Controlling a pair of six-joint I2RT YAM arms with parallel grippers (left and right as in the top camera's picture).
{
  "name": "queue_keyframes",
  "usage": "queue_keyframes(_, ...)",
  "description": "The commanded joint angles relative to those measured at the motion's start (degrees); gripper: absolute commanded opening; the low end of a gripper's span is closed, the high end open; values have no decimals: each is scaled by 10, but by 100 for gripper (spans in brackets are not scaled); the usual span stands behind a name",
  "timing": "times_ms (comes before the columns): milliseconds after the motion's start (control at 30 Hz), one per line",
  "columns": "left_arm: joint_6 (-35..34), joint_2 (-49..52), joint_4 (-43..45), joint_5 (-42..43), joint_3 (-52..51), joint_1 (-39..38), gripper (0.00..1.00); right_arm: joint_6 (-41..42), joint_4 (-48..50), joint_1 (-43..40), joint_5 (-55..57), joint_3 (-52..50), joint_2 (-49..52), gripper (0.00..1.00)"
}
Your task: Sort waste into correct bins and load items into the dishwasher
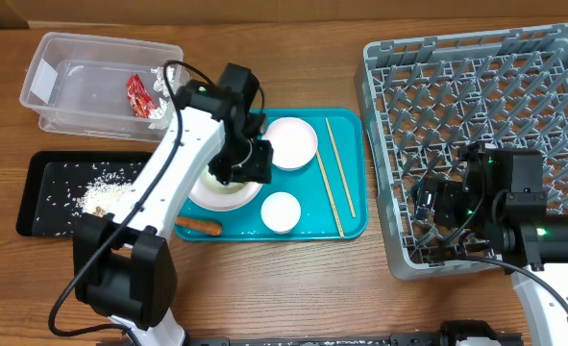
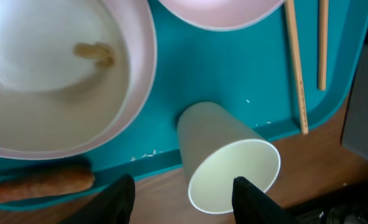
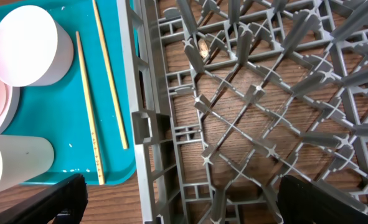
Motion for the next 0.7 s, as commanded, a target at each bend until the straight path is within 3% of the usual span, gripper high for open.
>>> queue_keyframes(0, 13, -5, 10, 13, -36, -21, 54, 3, 1, 3, -3, 17, -2, 100)
queue_keyframes(167, -13, -5, 47, -26, -96, -41, 53, 3, -1, 3, -3, 17, -2, 100)
queue_keyframes(233, -15, -5, 65, -26, -121, -45, 48, 3, -2, 3, -3, 17, -2, 100)
queue_keyframes(267, -15, -5, 70, -25, -129, -45, 38, 3, -1, 3, -3, 17, -2, 100)
queue_keyframes(333, -15, -5, 73, -24, -137, -46, 9, 3, -2, 3, -3, 17, -2, 100)
queue_keyframes(367, -15, -5, 73, -24, -136, -46, 4, 3, -2, 3, -3, 17, -2, 100)
queue_keyframes(533, 14, -8, 71, 22, -105, -35, 4, 10, 2, 2, 28, 17, -2, 100)
queue_keyframes(667, 83, -8, 77, 173, -68, -3, 4, 124, 17, -3, 186, 17, -2, 100)
